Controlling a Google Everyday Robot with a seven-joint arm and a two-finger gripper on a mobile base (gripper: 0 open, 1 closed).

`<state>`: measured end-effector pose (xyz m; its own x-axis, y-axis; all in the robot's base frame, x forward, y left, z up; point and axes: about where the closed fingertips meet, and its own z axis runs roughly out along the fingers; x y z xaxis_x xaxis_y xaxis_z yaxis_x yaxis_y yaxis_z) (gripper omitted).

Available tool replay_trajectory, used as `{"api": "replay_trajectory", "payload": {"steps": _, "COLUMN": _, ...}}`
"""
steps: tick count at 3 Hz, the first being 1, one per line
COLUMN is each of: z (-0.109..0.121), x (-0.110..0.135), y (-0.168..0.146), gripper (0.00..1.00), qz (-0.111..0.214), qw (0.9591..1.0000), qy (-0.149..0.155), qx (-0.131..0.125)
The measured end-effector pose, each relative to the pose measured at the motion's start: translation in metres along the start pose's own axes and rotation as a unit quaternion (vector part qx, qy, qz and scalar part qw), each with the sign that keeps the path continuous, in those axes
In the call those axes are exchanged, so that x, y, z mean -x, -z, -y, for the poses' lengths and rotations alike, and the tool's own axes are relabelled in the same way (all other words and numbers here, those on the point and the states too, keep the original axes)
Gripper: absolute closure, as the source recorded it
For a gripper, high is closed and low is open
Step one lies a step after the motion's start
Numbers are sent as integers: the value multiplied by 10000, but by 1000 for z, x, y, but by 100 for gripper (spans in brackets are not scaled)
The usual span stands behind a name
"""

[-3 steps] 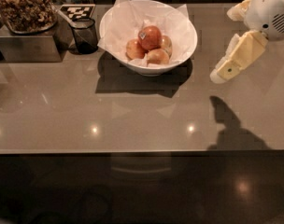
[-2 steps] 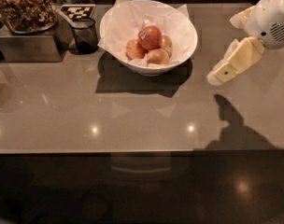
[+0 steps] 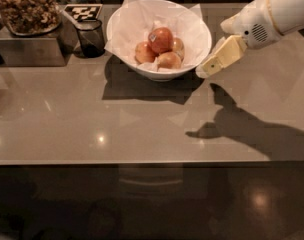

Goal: Pick apple from white bowl

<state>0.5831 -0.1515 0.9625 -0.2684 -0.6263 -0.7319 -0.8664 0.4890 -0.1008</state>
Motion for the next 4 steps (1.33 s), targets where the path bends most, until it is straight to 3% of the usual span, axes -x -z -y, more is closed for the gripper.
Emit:
{"api": "replay_trajectory", "payload": {"steps": 1, "z": 8, "x": 1, "y": -7, "gripper": 0, "qz": 213, "qw": 9997, "qy": -119, "qx": -78}}
{"api": "replay_trajectory", "payload": {"steps": 2, "z": 8, "x": 1, "y": -7, "gripper": 3, "qz": 214, "qw": 9997, "qy": -119, "qx": -79}}
{"api": "replay_trajectory", "payload": {"steps": 3, "z": 8, "x": 1, "y": -7, "gripper": 16, "qz": 214, "qw": 9997, "qy": -119, "qx": -78}}
{"api": "replay_trajectory", "payload": {"steps": 4, "z": 8, "x": 1, "y": -7, "gripper": 20, "qz": 215, "qw": 9997, "qy": -119, "qx": -77}}
